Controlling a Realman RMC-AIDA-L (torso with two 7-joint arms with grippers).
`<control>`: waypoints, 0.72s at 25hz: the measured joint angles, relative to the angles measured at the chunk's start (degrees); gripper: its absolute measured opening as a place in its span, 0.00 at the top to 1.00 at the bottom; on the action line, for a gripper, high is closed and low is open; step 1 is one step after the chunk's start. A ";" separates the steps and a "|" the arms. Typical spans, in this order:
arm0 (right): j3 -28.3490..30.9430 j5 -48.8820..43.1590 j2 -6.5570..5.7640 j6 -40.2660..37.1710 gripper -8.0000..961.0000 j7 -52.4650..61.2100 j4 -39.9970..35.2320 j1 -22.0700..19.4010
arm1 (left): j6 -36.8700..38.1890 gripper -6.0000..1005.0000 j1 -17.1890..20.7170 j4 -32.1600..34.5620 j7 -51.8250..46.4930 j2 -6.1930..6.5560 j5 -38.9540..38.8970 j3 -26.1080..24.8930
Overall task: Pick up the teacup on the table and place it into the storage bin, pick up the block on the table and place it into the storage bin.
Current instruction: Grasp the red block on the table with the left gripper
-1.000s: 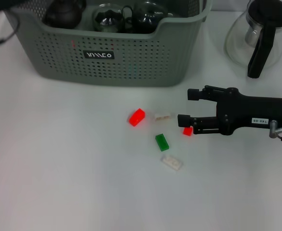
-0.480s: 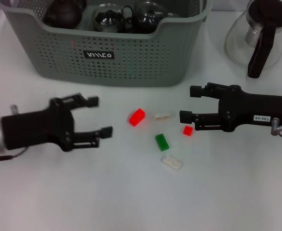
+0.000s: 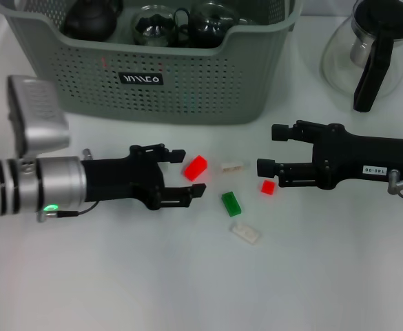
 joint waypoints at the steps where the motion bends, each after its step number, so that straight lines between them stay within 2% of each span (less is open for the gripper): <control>1: -0.01 -0.01 0.00 0.00 0.02 0.00 0.00 0.02 | -1.52 0.21 -0.67 -0.77 0.03 -0.01 0.01 0.53; 15: -0.01 -0.18 -0.13 0.14 0.01 0.01 0.00 0.40 | -9.18 0.21 -3.95 -4.69 4.64 -0.23 -0.74 2.34; 18: -0.01 -0.20 -0.13 0.14 0.01 0.01 0.00 0.42 | -9.39 0.31 -4.11 -4.96 5.95 -0.26 -1.13 2.34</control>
